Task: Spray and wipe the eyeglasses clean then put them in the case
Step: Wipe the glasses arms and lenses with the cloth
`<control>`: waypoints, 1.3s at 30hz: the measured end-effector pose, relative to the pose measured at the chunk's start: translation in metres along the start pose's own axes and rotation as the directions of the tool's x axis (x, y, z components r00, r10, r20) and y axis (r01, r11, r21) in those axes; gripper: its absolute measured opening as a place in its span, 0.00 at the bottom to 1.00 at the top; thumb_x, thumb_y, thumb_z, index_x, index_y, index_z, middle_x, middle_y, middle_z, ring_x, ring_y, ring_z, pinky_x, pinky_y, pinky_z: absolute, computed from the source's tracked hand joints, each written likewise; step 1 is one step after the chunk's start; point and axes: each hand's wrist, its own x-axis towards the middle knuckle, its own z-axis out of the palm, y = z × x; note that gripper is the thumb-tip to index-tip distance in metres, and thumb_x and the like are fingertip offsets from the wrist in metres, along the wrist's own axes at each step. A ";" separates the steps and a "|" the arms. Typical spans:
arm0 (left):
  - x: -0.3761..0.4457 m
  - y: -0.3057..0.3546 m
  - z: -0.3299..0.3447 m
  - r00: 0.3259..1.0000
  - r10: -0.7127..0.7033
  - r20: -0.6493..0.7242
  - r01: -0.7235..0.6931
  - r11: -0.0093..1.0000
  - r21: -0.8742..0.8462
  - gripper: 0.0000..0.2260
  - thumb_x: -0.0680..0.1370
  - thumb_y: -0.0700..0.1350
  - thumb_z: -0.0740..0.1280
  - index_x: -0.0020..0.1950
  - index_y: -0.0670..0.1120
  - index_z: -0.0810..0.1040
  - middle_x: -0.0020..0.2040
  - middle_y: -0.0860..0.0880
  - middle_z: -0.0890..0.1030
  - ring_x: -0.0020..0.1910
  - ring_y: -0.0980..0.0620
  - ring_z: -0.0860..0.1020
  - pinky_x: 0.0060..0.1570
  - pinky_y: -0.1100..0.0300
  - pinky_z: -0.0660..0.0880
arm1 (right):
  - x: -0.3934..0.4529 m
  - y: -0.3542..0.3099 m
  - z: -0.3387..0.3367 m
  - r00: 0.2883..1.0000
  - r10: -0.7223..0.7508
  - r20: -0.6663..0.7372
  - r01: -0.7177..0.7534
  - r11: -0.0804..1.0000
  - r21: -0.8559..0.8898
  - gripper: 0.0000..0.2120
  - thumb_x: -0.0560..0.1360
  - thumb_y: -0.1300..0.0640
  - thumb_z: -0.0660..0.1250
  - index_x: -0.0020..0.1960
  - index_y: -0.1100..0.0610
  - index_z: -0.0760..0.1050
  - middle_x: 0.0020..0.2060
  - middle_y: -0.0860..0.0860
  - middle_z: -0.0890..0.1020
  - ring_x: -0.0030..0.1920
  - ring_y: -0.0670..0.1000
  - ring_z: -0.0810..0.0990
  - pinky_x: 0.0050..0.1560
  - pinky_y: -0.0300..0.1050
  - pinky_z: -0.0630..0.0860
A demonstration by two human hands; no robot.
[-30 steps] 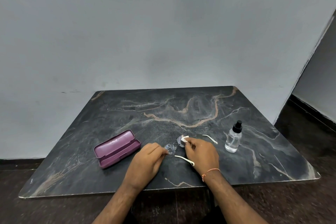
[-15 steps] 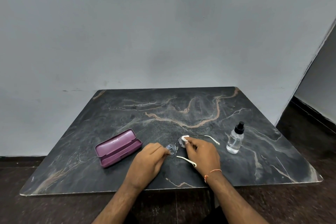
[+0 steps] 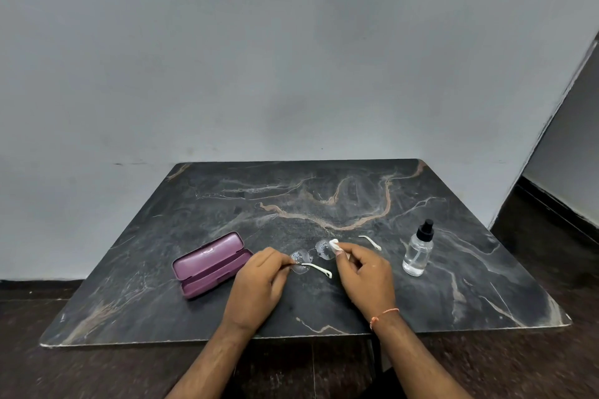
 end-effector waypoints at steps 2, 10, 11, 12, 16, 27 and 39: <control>0.000 -0.001 -0.001 0.998 -0.052 -0.029 0.051 0.998 -0.022 0.09 0.78 0.35 0.78 0.51 0.49 0.84 0.47 0.58 0.81 0.45 0.58 0.80 0.51 0.69 0.74 | -0.003 -0.002 -0.002 0.999 0.007 -0.043 -0.004 0.997 0.075 0.09 0.77 0.49 0.73 0.49 0.34 0.87 0.25 0.42 0.71 0.28 0.42 0.73 0.34 0.36 0.71; 0.000 0.000 -0.005 0.977 -0.165 -0.133 0.144 0.978 -0.149 0.13 0.80 0.39 0.78 0.51 0.57 0.81 0.47 0.64 0.78 0.47 0.60 0.81 0.47 0.73 0.73 | -0.022 -0.014 -0.011 1.000 -0.021 -0.019 0.023 0.990 0.139 0.10 0.78 0.51 0.78 0.51 0.34 0.88 0.33 0.41 0.73 0.32 0.42 0.73 0.36 0.33 0.69; 0.000 0.000 -0.006 0.975 -0.175 -0.140 0.152 0.975 -0.162 0.13 0.80 0.39 0.78 0.52 0.57 0.81 0.47 0.65 0.79 0.47 0.59 0.81 0.47 0.73 0.73 | -0.026 -0.018 -0.014 1.000 -0.023 -0.013 0.025 0.987 0.157 0.08 0.78 0.49 0.78 0.51 0.34 0.88 0.35 0.42 0.74 0.34 0.43 0.74 0.37 0.32 0.69; -0.001 0.001 -0.008 0.973 -0.177 -0.148 0.151 0.973 -0.172 0.13 0.79 0.40 0.78 0.52 0.57 0.81 0.48 0.65 0.79 0.47 0.59 0.82 0.48 0.72 0.74 | -0.031 -0.023 -0.016 1.000 -0.020 -0.006 0.021 0.984 0.176 0.06 0.77 0.46 0.78 0.50 0.35 0.88 0.38 0.43 0.74 0.36 0.44 0.75 0.38 0.33 0.70; -0.001 0.010 -0.014 0.965 -0.152 -0.212 0.105 0.970 -0.219 0.08 0.79 0.42 0.80 0.55 0.53 0.87 0.48 0.64 0.82 0.48 0.58 0.84 0.49 0.68 0.77 | -0.048 -0.044 -0.028 0.999 -0.033 0.035 0.026 0.982 0.190 0.04 0.74 0.41 0.79 0.47 0.39 0.89 0.50 0.43 0.76 0.41 0.51 0.79 0.36 0.39 0.73; 0.047 0.074 -0.057 0.989 0.090 -0.113 -0.091 0.996 -0.007 0.06 0.77 0.46 0.81 0.54 0.50 0.92 0.42 0.55 0.80 0.43 0.53 0.78 0.45 0.58 0.76 | -0.018 -0.132 -0.066 0.893 -0.449 0.022 0.434 0.848 -0.303 0.08 0.84 0.52 0.64 0.60 0.41 0.73 0.56 0.36 0.81 0.60 0.44 0.78 0.62 0.54 0.70; 0.070 0.123 -0.094 0.998 0.055 -0.039 -0.057 0.997 -0.046 0.06 0.75 0.54 0.78 0.51 0.59 0.90 0.48 0.63 0.87 0.50 0.61 0.84 0.52 0.60 0.81 | 0.007 -0.150 -0.063 0.863 -0.505 0.025 0.480 0.802 -0.355 0.09 0.87 0.50 0.55 0.63 0.50 0.70 0.38 0.47 0.83 0.40 0.56 0.83 0.49 0.58 0.75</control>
